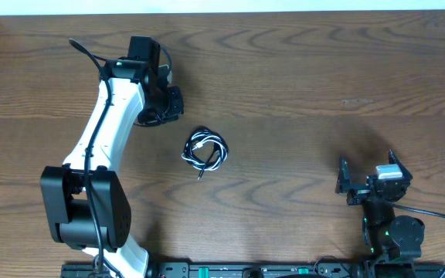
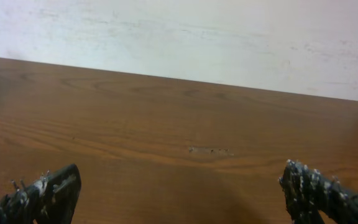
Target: Untangle cables
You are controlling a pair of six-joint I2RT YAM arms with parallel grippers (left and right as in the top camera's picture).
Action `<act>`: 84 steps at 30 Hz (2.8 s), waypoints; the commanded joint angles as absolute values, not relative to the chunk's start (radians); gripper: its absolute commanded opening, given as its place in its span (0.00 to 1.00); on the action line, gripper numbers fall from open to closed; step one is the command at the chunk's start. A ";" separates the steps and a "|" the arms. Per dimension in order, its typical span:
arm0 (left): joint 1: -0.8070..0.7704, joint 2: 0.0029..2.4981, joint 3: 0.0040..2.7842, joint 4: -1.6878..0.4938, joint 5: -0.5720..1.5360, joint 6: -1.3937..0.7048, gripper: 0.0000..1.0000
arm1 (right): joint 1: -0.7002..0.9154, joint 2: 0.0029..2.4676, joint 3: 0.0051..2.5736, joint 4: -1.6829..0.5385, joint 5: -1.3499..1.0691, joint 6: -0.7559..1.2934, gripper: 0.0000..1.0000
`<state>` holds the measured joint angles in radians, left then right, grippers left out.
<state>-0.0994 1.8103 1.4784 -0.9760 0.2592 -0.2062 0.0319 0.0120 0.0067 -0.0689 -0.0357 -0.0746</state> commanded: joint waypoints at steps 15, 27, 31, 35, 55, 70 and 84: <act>-0.102 1.818 1.476 -0.976 0.249 -0.205 0.11 | 0.028 0.007 0.006 -0.073 -0.030 -0.087 0.99; -0.102 1.818 1.476 -0.974 0.249 -0.205 0.12 | 0.028 0.007 0.006 -0.073 -0.030 -0.087 0.99; -0.102 1.818 1.476 -0.973 0.249 -0.205 0.13 | 0.028 0.007 0.006 -0.073 -0.030 -0.087 0.99; -0.102 1.818 1.476 -0.973 0.249 -0.205 0.17 | 0.028 0.007 0.006 -0.073 -0.030 -0.087 0.99; -0.102 1.818 1.476 -0.936 0.151 -0.204 0.89 | 0.028 0.007 0.006 -0.073 -0.030 -0.087 0.99; -0.102 1.837 1.475 -0.802 0.022 -0.224 1.00 | 0.028 0.007 0.006 -0.073 -0.030 -0.087 0.99; -0.103 1.839 1.475 -0.860 0.022 -0.249 0.13 | 0.028 0.007 0.006 -0.073 -0.030 -0.087 0.99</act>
<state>-0.1005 1.8301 1.4784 -0.8215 0.0441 -0.2436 0.0319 0.0120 0.0067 -0.0692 -0.0357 -0.0746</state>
